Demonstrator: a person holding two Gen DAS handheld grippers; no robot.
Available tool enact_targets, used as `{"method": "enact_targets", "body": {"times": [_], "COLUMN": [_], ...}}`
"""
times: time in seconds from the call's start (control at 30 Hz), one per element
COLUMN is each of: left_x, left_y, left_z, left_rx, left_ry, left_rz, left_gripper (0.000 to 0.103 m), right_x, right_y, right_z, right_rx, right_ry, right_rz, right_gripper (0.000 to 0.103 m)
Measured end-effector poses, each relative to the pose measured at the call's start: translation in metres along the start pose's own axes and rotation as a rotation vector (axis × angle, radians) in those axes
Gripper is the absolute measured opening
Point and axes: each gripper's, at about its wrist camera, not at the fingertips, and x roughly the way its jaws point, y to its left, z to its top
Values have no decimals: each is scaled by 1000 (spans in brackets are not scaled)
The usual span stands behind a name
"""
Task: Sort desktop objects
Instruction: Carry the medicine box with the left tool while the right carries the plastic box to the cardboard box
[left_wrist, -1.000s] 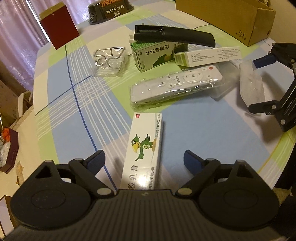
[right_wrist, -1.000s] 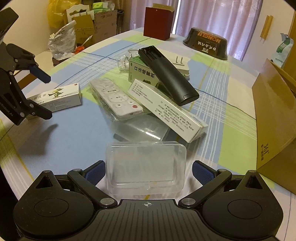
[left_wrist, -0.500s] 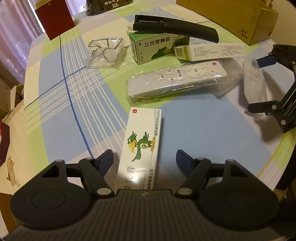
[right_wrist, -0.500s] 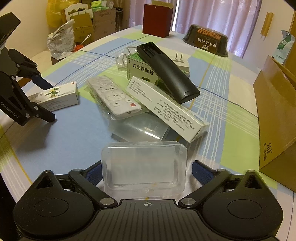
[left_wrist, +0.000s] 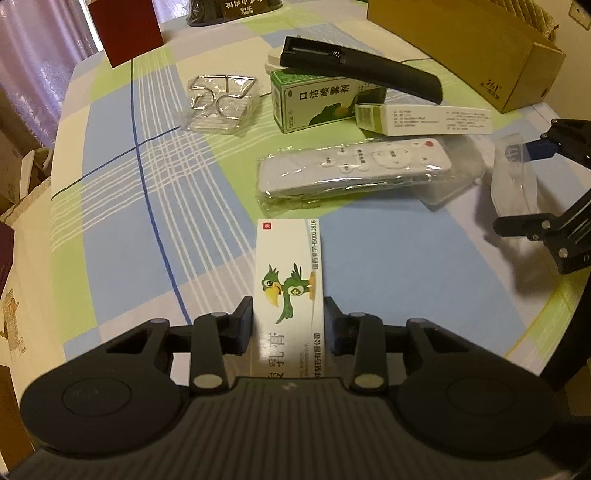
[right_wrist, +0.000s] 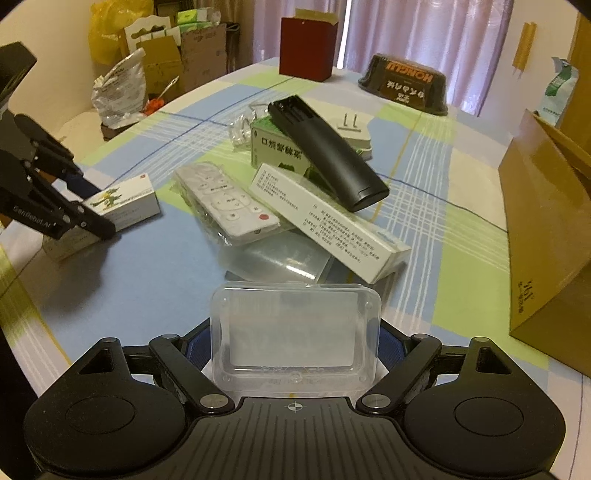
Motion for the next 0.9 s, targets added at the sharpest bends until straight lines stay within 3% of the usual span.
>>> {"method": "enact_targets", "body": {"times": [0.47, 0.9], "left_x": [-42, -65], "left_y": [-41, -128], "left_z": [30, 105], "left_rx": [30, 101], "left_ry": [-87, -228], "left_rz": [15, -66], "left_gripper": [33, 33], "right_x": [-46, -115], "right_y": [-16, -79], "right_z": [1, 13], "right_rx": [85, 209], "right_ry": [-61, -164], "right_rz": [-45, -174], "right_gripper": [86, 86]}}
